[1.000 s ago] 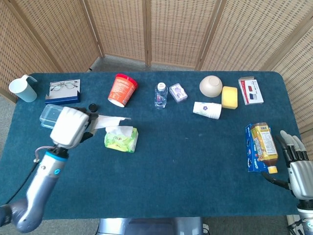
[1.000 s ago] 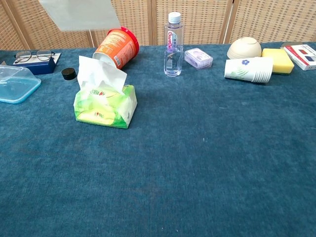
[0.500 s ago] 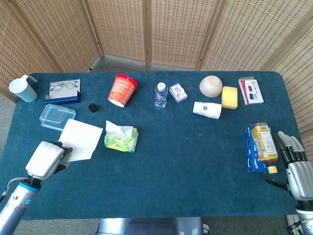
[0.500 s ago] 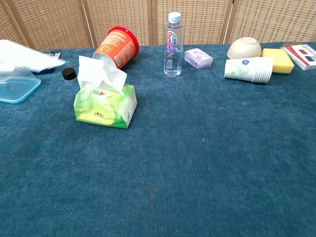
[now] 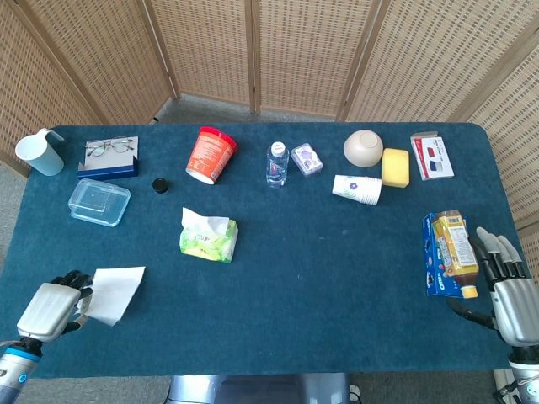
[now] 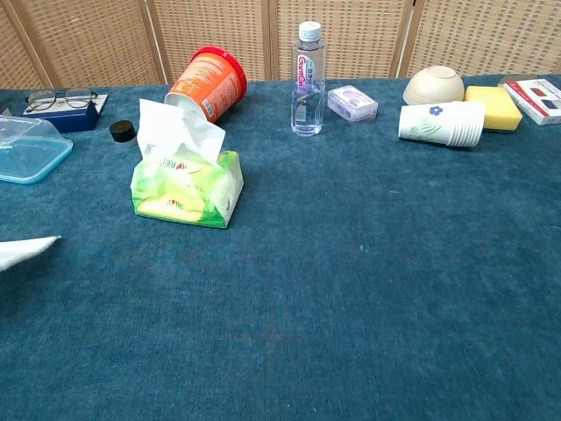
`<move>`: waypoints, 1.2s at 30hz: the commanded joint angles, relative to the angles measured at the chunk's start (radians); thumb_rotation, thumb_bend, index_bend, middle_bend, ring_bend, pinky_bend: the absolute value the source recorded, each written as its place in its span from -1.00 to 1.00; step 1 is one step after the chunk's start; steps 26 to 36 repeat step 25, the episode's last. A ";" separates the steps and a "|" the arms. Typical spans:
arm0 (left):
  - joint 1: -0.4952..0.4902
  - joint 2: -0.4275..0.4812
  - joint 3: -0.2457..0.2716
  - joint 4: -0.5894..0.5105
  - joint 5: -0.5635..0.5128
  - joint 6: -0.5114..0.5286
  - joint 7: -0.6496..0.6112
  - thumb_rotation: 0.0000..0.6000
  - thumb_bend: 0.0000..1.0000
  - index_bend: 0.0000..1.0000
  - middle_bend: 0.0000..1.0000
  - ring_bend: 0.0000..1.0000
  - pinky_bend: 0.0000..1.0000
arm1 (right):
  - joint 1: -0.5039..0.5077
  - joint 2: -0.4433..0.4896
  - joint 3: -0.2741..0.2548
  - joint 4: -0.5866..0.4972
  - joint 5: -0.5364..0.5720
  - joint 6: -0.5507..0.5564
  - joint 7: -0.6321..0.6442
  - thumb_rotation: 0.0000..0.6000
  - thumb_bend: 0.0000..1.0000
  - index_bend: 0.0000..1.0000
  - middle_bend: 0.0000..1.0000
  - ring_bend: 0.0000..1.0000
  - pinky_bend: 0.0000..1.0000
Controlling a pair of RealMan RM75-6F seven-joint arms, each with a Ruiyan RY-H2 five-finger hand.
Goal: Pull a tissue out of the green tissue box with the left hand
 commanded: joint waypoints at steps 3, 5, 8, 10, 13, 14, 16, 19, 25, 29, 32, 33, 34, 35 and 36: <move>0.032 0.027 -0.014 -0.066 0.022 0.064 -0.020 1.00 -0.69 -1.00 -1.00 -1.00 -0.93 | 0.001 0.003 -0.001 -0.003 0.001 -0.003 -0.002 1.00 -1.00 -1.00 -1.00 -1.00 -1.00; 0.040 0.051 -0.012 -0.102 0.053 0.088 -0.037 1.00 -0.69 -1.00 -1.00 -1.00 -0.93 | 0.001 0.003 -0.002 -0.004 0.001 -0.005 -0.006 1.00 -1.00 -1.00 -1.00 -1.00 -1.00; 0.057 0.080 -0.014 -0.147 0.100 0.142 -0.080 1.00 -0.69 -1.00 -1.00 -1.00 -0.93 | 0.000 0.002 -0.004 -0.006 -0.003 -0.003 -0.012 1.00 -1.00 -1.00 -1.00 -1.00 -1.00; 0.073 0.094 -0.018 -0.168 0.121 0.179 -0.105 1.00 -0.69 -1.00 -1.00 -1.00 -0.93 | 0.000 0.002 -0.005 -0.007 -0.006 -0.001 -0.017 1.00 -1.00 -1.00 -1.00 -1.00 -1.00; 0.088 0.108 -0.027 -0.183 0.133 0.207 -0.132 1.00 -0.68 -1.00 -1.00 -1.00 -0.94 | -0.001 0.001 -0.004 -0.007 -0.007 0.002 -0.022 1.00 -1.00 -1.00 -1.00 -1.00 -1.00; 0.090 0.113 -0.030 -0.183 0.136 0.213 -0.139 1.00 -0.68 -1.00 -1.00 -1.00 -0.95 | 0.000 0.000 -0.004 -0.007 -0.007 0.001 -0.023 1.00 -1.00 -1.00 -1.00 -1.00 -1.00; 0.094 0.119 -0.037 -0.175 0.143 0.218 -0.148 1.00 -0.68 -1.00 -1.00 -1.00 -0.95 | 0.001 -0.001 -0.004 -0.006 -0.007 -0.001 -0.028 1.00 -1.00 -1.00 -1.00 -1.00 -1.00; 0.099 0.124 -0.044 -0.164 0.146 0.219 -0.164 1.00 -0.68 -1.00 -1.00 -1.00 -0.95 | 0.001 -0.004 -0.004 -0.005 -0.008 -0.001 -0.035 1.00 -1.00 -1.00 -1.00 -1.00 -1.00; 0.111 0.125 -0.060 -0.149 0.164 0.236 -0.175 1.00 -0.67 -1.00 -1.00 -1.00 -0.95 | 0.002 -0.006 -0.004 -0.006 -0.010 -0.001 -0.041 1.00 -1.00 -1.00 -1.00 -1.00 -1.00; 0.111 0.125 -0.060 -0.149 0.164 0.236 -0.175 1.00 -0.67 -1.00 -1.00 -1.00 -0.95 | 0.002 -0.006 -0.004 -0.006 -0.010 -0.001 -0.041 1.00 -1.00 -1.00 -1.00 -1.00 -1.00; 0.111 0.125 -0.060 -0.149 0.164 0.236 -0.175 1.00 -0.67 -1.00 -1.00 -1.00 -0.95 | 0.002 -0.006 -0.004 -0.006 -0.010 -0.001 -0.041 1.00 -1.00 -1.00 -1.00 -1.00 -1.00; 0.111 0.125 -0.060 -0.149 0.164 0.236 -0.175 1.00 -0.67 -1.00 -1.00 -1.00 -0.95 | 0.002 -0.006 -0.004 -0.006 -0.010 -0.001 -0.041 1.00 -1.00 -1.00 -1.00 -1.00 -1.00; 0.111 0.125 -0.060 -0.149 0.164 0.236 -0.175 1.00 -0.67 -1.00 -1.00 -1.00 -0.95 | 0.002 -0.006 -0.004 -0.006 -0.010 -0.001 -0.041 1.00 -1.00 -1.00 -1.00 -1.00 -1.00; 0.111 0.125 -0.060 -0.149 0.164 0.236 -0.175 1.00 -0.67 -1.00 -1.00 -1.00 -0.95 | 0.002 -0.006 -0.004 -0.006 -0.010 -0.001 -0.041 1.00 -1.00 -1.00 -1.00 -1.00 -1.00; 0.111 0.125 -0.060 -0.149 0.164 0.236 -0.175 1.00 -0.67 -1.00 -1.00 -1.00 -0.95 | 0.002 -0.006 -0.004 -0.006 -0.010 -0.001 -0.041 1.00 -1.00 -1.00 -1.00 -1.00 -1.00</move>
